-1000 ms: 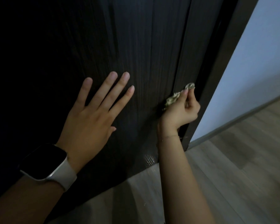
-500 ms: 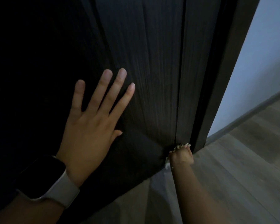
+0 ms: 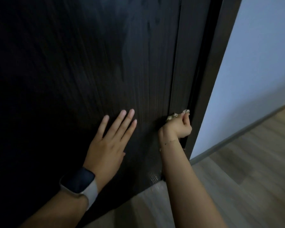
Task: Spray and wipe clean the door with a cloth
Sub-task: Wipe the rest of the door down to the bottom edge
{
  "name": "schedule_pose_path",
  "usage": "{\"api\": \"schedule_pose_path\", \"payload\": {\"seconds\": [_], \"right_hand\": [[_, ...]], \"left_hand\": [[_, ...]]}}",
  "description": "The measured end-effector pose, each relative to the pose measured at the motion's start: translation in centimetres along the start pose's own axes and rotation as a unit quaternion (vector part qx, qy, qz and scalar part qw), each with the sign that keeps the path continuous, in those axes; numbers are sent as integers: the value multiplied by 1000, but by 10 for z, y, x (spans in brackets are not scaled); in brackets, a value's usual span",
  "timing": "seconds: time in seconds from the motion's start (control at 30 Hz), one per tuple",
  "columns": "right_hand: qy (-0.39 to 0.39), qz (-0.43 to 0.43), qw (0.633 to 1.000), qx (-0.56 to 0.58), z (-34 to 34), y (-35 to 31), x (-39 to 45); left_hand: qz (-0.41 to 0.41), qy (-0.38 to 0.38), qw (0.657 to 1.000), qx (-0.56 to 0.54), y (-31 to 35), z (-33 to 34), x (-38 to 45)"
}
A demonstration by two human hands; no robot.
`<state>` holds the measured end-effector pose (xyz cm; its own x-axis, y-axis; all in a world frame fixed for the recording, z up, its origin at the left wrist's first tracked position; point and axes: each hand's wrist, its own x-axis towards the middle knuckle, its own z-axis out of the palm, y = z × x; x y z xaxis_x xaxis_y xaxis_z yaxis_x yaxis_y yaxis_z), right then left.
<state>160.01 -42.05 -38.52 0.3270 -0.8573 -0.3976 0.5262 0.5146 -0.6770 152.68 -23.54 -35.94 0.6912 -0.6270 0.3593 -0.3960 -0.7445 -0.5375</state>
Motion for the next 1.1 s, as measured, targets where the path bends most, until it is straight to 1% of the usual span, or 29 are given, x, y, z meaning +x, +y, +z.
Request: {"api": "schedule_pose_path", "payload": {"seconds": [0.03, 0.13, 0.23, 0.33, 0.4, 0.47, 0.53, 0.57, 0.63, 0.67, 0.7, 0.73, 0.77, 0.83, 0.87, 0.97, 1.0, 1.03, 1.1], "right_hand": [[0, -16, 1000, 15, 14, -13, -7], [-43, -68, 996, 31, 51, -53, -27], [-89, -90, 991, 53, 80, -86, -44], [-148, -183, 971, 40, 110, -119, -54], [-183, -284, 941, 4, 130, -141, -54], [-220, -401, 888, -36, 146, -163, -46], [-268, -491, 825, -89, 151, -176, -29], [-298, -535, 782, -118, 146, -178, -17], [-351, -612, 686, -179, 123, -171, 9], [-372, -636, 642, -212, 107, -162, 22], [-387, -648, 608, -244, 90, -151, 35], [-398, -654, 583, -271, 75, -140, 45], [-404, -655, 568, -294, 63, -133, 51], [-412, -654, 550, -315, 54, -131, 58], [-422, -651, 551, -308, 60, -138, 56], [-432, -614, 612, -248, 107, -184, 32], [-430, -616, 619, -228, 128, -203, 21], [-414, -638, 613, -216, 149, -220, 11], [-403, -657, 612, -179, 181, -241, -3]], "left_hand": [[-2, 1, 1000, -16, 1, -6, 0], [3, 5, 998, -69, 3, -25, 2], [8, 33, 997, -71, -8, -50, 15], [-13, 76, 996, -39, -33, -84, 42], [-37, 102, 994, -3, -51, -104, 60], [-68, 124, 990, 14, -68, -121, 78], [-96, 137, 986, 22, -80, -136, 93], [-111, 143, 983, 13, -84, -141, 99], [-146, 145, 978, -29, -90, -147, 108], [-159, 138, 977, -43, -91, -148, 111], [-163, 129, 977, -43, -91, -148, 114], [-163, 118, 979, -32, -91, -146, 115], [-163, 110, 980, -16, -91, -144, 116], [-169, 105, 980, 6, -90, -141, 117], [-170, 107, 980, 10, -90, -141, 117], [-167, 114, 979, 8, -90, -140, 118], [-166, 115, 979, 7, -90, -140, 118], [-166, 118, 979, 7, -90, -139, 118], [-163, 128, 978, 11, -90, -137, 118]]}}
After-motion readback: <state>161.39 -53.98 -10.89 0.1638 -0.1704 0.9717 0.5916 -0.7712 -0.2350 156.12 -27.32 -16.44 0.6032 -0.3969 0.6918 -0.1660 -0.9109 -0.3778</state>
